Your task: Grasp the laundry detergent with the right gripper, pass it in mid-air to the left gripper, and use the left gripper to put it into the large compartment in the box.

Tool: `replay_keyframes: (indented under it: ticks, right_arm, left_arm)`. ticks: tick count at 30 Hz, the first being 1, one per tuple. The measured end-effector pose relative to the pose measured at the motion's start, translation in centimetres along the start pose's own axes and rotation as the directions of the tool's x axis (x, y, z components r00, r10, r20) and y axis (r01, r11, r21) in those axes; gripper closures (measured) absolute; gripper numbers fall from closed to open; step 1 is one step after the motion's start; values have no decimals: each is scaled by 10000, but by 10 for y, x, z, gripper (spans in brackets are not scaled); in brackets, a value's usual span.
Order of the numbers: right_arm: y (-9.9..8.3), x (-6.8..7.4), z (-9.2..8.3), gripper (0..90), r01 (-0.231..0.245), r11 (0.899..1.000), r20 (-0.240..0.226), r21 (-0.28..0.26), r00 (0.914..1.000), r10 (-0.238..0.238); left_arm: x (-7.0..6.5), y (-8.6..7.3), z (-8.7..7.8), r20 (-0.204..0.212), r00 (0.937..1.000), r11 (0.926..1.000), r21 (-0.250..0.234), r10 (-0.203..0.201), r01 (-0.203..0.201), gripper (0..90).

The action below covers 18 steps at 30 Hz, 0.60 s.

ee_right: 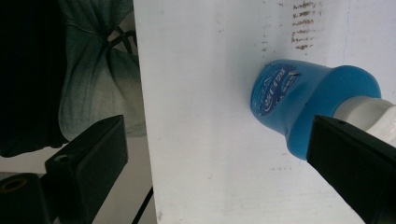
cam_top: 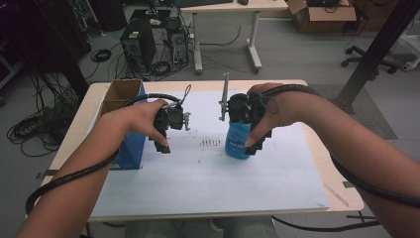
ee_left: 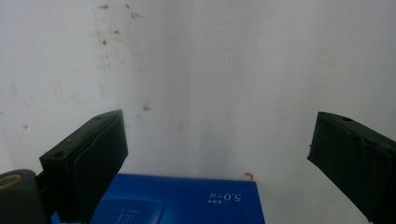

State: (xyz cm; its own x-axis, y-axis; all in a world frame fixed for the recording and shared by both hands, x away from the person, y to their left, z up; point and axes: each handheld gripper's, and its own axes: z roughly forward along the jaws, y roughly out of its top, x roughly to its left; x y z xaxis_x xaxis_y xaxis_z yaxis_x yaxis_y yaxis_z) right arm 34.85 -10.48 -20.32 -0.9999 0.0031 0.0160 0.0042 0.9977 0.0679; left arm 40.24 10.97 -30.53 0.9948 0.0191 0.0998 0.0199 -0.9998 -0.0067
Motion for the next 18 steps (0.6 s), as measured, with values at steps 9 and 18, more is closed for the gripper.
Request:
replay_keyframes:
  ticks: [9, 18]
  right_arm:
    - [-9, 3, -2, 58, -17, 9993, 270, -386, 9996, 27]
    - [-34, 10, 3, 58, -303, 9949, 372, -965, 9987, 340]
  left_arm:
    - [-2, 3, -3, -7, 10000, 10000, 37, 26, -26, 49]
    - [-7, 2, -5, 20, 10000, 10000, -90, -18, 18, 49]
